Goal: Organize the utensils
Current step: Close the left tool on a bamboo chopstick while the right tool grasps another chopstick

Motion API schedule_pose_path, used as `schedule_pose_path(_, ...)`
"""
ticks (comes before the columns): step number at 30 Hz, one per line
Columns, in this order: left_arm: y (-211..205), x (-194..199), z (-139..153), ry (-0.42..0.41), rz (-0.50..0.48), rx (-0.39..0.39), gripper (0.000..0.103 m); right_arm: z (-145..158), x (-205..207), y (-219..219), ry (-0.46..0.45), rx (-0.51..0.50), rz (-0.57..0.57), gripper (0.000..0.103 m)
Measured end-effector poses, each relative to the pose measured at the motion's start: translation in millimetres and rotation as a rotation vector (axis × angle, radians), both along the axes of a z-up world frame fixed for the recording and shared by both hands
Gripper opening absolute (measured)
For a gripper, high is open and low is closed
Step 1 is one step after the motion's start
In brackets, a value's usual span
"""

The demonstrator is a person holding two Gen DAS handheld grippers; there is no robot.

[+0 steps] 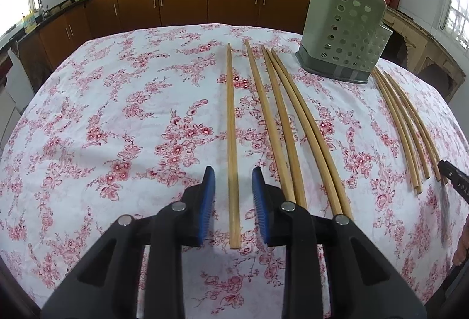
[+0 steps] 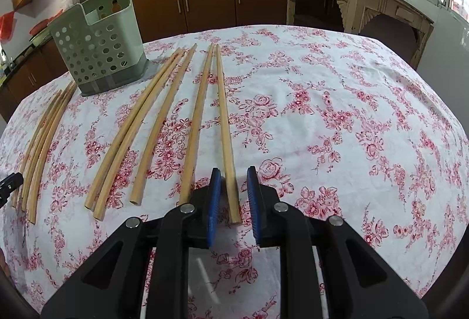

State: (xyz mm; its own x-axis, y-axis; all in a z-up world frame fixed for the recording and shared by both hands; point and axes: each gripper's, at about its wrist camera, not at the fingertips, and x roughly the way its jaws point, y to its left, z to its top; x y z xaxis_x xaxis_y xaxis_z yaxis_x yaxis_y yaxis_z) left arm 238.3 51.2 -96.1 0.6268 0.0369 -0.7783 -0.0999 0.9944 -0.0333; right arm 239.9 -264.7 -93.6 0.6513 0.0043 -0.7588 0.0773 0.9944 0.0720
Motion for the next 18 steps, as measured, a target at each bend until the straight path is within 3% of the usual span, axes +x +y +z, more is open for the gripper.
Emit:
schedule_pose_path(6, 2.6, -7.9, -0.5, -0.022, 0.014, -0.008, 0.017, -0.1, -0.7, 0.2, -0.005, 0.004, -0.004, 0.018)
schedule_pose_path(11, 3.4, -10.8, -0.8, -0.037, 0.013, -0.016, 0.016, -1.0, -3.2, 1.1, -0.022, 0.001, 0.001, 0.014)
schedule_pose_path(16, 1.8, -0.4, 0.3, -0.009, -0.013, -0.014, 0.016, 1.1, 9.7, 2.1, 0.012, -0.005, 0.014, 0.014)
schedule_pose_path(18, -0.1, 9.0, 1.1, 0.017, -0.026, 0.016, 0.009, 1.8, 17.8, 3.1, 0.030, -0.020, 0.027, 0.012)
